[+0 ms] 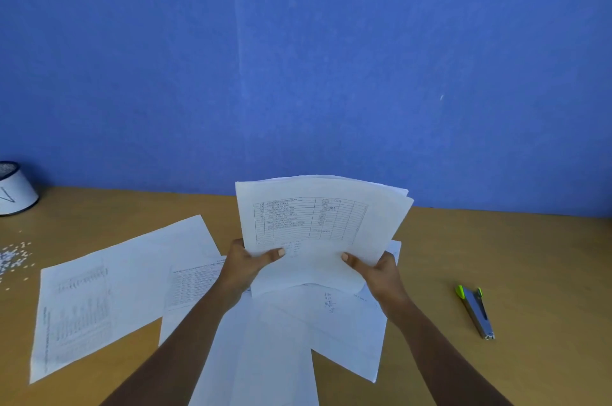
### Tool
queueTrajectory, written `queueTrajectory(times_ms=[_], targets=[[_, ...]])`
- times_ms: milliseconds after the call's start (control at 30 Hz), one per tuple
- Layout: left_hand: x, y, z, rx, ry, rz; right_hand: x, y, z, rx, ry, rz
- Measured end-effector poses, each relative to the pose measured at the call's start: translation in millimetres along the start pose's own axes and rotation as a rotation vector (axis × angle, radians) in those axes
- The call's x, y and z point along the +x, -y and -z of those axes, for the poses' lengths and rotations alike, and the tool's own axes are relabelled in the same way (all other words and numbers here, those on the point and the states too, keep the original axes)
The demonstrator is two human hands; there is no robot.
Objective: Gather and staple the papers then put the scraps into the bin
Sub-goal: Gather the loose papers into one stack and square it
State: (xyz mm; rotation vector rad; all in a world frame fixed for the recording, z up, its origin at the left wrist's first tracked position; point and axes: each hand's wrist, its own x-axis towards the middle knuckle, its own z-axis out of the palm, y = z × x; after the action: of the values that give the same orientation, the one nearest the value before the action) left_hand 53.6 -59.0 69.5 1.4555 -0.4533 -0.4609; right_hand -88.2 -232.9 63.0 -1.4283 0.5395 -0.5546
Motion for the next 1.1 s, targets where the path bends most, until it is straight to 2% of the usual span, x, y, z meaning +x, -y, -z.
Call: queueTrajectory(times_ms=[233,533,800,1100], targets=[[3,-5,1,-0.030,0.002,-0.020,3,5,2,0.019,-0.019,0.031],[-5,10,-1,-0.017,0.001,0.032,-2,-15,3,-0.004,0.026,-0.036],[-2,9,3,-0.015,0.011,0.062,3,-19,4,-0.057,-0.068,-0.055],[-3,28,12,0.140,-0.028,0.309,2,-32,27,-0.129,-0.207,-0.153]])
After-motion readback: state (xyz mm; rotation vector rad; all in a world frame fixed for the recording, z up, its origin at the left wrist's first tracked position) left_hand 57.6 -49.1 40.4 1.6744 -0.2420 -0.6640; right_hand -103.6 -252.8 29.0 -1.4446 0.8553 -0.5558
